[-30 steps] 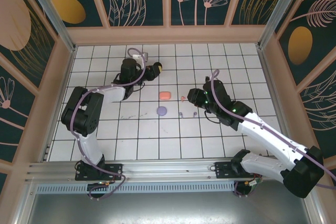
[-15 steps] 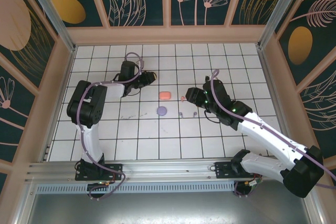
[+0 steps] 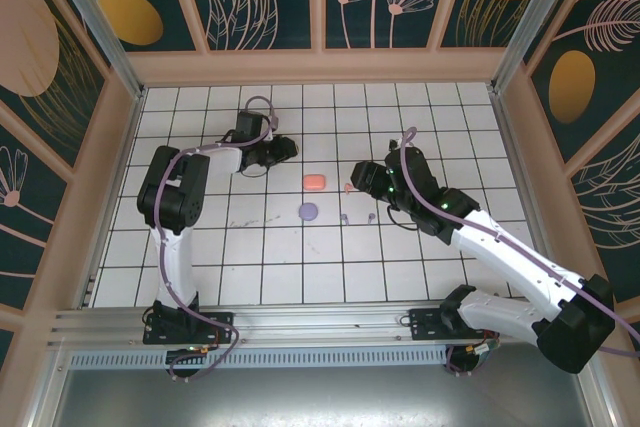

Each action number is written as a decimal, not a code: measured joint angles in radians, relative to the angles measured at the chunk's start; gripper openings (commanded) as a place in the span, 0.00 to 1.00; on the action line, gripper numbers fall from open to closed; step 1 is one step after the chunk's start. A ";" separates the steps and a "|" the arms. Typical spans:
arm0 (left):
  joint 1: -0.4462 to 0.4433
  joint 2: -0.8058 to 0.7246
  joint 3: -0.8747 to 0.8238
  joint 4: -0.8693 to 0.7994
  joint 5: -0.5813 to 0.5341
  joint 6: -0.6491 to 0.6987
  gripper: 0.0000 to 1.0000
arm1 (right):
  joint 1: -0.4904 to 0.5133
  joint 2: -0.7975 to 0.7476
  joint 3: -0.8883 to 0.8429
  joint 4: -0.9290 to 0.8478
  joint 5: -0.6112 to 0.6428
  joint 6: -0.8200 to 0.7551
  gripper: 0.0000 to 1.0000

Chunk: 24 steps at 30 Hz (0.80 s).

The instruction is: Insert wireless bluetooth earbuds into charging case

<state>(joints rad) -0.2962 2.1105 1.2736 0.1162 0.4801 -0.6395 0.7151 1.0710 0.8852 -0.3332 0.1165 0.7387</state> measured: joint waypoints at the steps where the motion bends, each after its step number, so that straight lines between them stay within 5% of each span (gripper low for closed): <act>1: 0.002 0.005 0.002 -0.016 -0.007 0.006 0.31 | 0.000 0.001 0.003 -0.002 0.001 0.000 0.62; 15: 0.003 0.008 0.049 -0.105 -0.080 0.063 0.48 | 0.006 0.004 0.031 -0.006 0.022 -0.001 0.66; 24: 0.066 -0.042 0.046 -0.185 -0.216 0.115 0.51 | 0.022 0.027 0.046 -0.010 0.034 -0.005 0.67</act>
<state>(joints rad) -0.2306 2.0682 1.3193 -0.0692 0.2646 -0.5247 0.7372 1.0977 0.9314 -0.3428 0.1501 0.7334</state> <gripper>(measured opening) 0.493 0.666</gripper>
